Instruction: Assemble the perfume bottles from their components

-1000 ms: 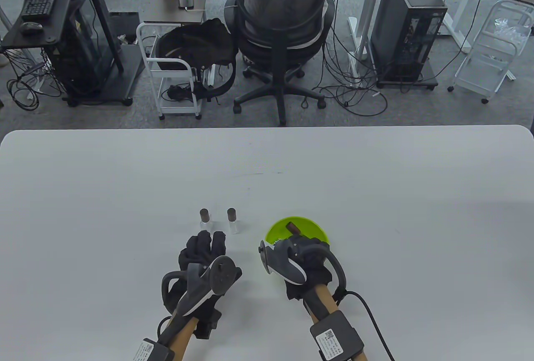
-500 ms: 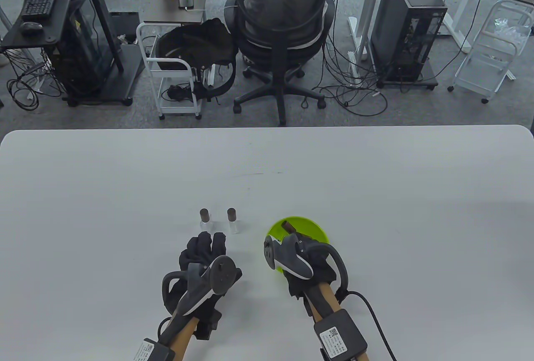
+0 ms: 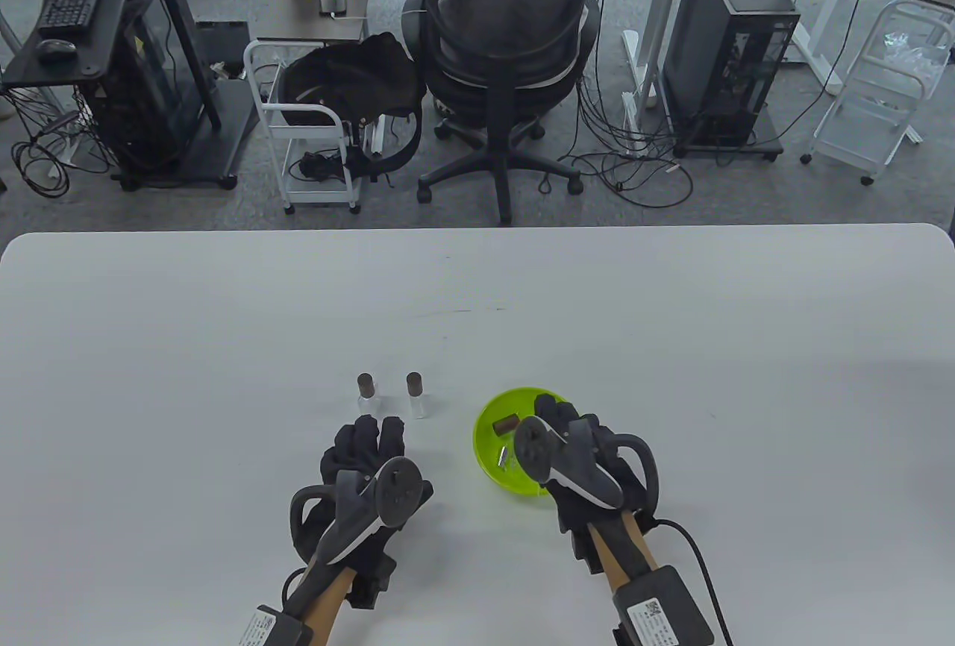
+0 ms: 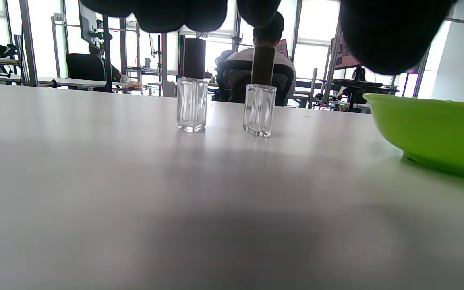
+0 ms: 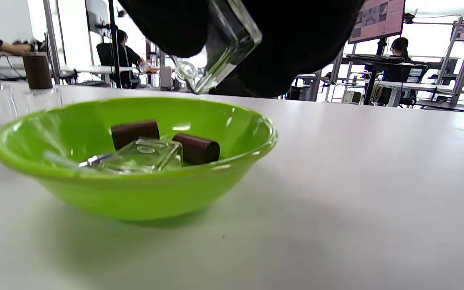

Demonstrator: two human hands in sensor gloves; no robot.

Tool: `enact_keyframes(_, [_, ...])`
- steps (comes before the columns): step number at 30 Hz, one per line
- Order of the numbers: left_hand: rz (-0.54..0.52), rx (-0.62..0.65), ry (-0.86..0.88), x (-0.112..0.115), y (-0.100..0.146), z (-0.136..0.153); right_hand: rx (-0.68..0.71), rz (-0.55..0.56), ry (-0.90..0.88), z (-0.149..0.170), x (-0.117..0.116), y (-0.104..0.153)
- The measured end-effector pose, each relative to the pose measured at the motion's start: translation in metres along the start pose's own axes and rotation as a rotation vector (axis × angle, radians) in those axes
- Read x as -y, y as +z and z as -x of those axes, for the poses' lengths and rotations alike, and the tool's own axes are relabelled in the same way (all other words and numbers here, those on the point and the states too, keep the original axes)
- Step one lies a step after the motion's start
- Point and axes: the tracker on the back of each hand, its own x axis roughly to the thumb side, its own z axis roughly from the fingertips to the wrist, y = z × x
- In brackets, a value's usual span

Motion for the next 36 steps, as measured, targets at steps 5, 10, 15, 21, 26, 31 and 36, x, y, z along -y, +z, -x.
enact_keyframes(5, [0.004, -0.003, -0.009, 0.000, 0.000, -0.001, 0.016, 0.128, -0.185, 0.045, 0.016, 0.021])
enact_keyframes(10, [0.014, -0.004, -0.018, 0.001, -0.001, -0.002, 0.011, 0.196, -0.301, 0.087, 0.007, 0.039])
enact_keyframes(15, [0.020, -0.010, -0.019, 0.002, -0.004, -0.004, -0.020, 0.192, -0.353, 0.111, -0.022, 0.044])
enact_keyframes(21, [0.050, 0.032, 0.040, -0.002, -0.010, -0.020, -0.054, 0.166, -0.372, 0.122, -0.034, 0.047])
enact_keyframes(26, [0.059, 0.116, 0.049, -0.022, -0.025, -0.064, -0.078, 0.189, -0.442, 0.131, -0.034, 0.050])
enact_keyframes(31, [0.106, 0.220, 0.029, -0.027, -0.045, -0.132, -0.101, 0.207, -0.474, 0.140, -0.034, 0.052])
enact_keyframes(36, [0.238, 0.228, -0.145, -0.004, -0.067, -0.181, -0.120, 0.220, -0.493, 0.148, -0.034, 0.054])
